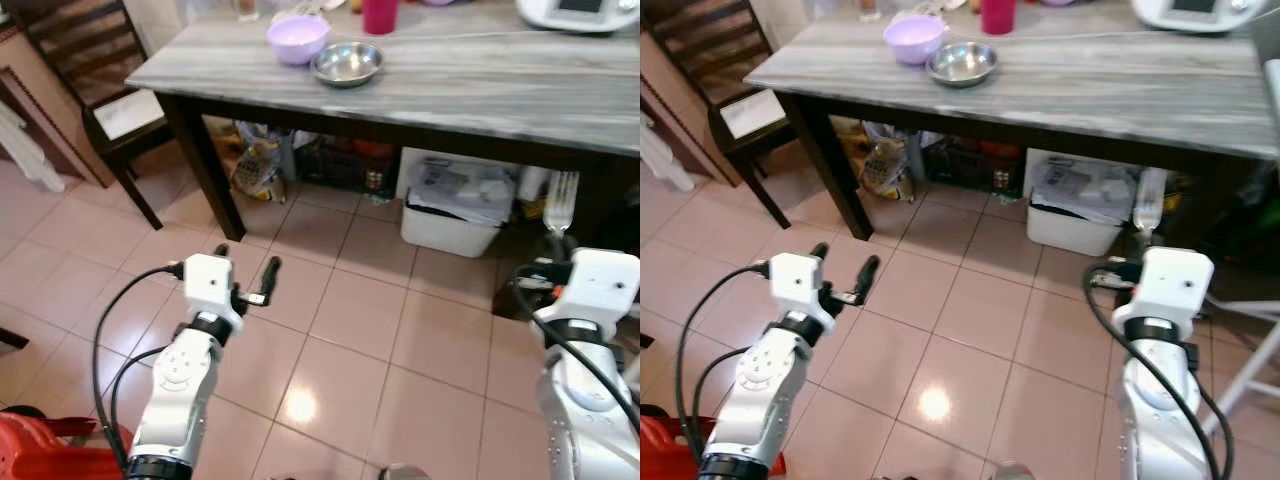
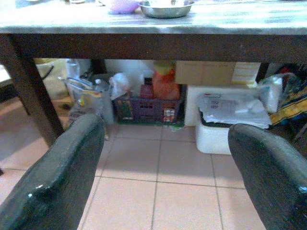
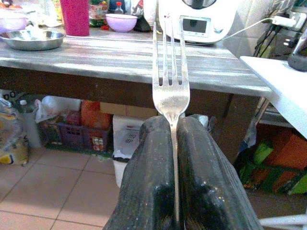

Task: Setting the table

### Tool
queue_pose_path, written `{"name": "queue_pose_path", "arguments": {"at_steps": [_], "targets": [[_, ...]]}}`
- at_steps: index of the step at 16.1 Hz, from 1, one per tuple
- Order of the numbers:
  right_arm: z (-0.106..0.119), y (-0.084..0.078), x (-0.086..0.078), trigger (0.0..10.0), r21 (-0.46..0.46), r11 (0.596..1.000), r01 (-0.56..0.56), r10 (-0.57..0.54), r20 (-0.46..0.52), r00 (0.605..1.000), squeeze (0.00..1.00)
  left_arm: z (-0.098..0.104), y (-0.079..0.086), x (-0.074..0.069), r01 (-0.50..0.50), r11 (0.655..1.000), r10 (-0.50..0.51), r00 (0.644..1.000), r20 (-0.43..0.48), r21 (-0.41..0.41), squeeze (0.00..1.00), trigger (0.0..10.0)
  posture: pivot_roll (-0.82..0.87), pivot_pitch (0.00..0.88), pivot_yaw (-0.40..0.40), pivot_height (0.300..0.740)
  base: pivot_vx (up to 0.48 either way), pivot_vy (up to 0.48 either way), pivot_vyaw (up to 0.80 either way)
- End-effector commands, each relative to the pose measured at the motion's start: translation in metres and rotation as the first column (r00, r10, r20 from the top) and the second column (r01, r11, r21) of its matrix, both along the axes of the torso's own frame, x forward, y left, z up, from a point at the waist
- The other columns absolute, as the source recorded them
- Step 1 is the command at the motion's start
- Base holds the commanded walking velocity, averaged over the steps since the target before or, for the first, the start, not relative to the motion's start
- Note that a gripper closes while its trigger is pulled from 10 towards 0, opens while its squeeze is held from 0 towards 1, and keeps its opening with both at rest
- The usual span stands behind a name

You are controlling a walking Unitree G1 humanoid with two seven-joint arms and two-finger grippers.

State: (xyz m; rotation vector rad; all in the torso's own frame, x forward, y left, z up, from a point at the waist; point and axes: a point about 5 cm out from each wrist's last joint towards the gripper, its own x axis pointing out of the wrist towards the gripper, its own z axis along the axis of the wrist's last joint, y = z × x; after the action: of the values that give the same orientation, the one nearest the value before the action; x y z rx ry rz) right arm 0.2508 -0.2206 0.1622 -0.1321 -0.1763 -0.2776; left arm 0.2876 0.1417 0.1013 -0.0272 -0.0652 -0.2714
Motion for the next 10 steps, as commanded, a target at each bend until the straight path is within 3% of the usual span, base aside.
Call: {"name": "queue_pose_path", "arguments": {"at_steps": [1,3,10], "targets": [[0.0028,0.0042,0.002,10.0,0.01,1.0,-0.013,0.013,0.007,1.0,0.0,-0.0047,0.0089,-0.0016,-0.021,1.0,0.022,0.999,-0.024,0.009,0.0,10.0,-0.33,0.158,0.103,0.74,0.458,0.0,0.0],[0.0036,0.0047,0.0032,10.0,0.015,1.0,-0.01,0.009,0.007,1.0,0.0,-0.0044,0.0089,-0.0016,-0.02,1.0,0.02,0.999,-0.025,0.01,0.0,10.0,-0.33,0.164,0.105,0.74,0.472,0.0,-0.21],[0.0026,0.0049,0.0017,10.0,0.025,1.0,-0.005,0.005,-0.001,1.0,0.0,-0.0061,0.0073,-0.0018,-0.005,1.0,0.005,0.999,-0.037,0.009,0.0,10.0,-0.33,0.177,0.109,0.74,0.469,0.0,-0.8]]}}
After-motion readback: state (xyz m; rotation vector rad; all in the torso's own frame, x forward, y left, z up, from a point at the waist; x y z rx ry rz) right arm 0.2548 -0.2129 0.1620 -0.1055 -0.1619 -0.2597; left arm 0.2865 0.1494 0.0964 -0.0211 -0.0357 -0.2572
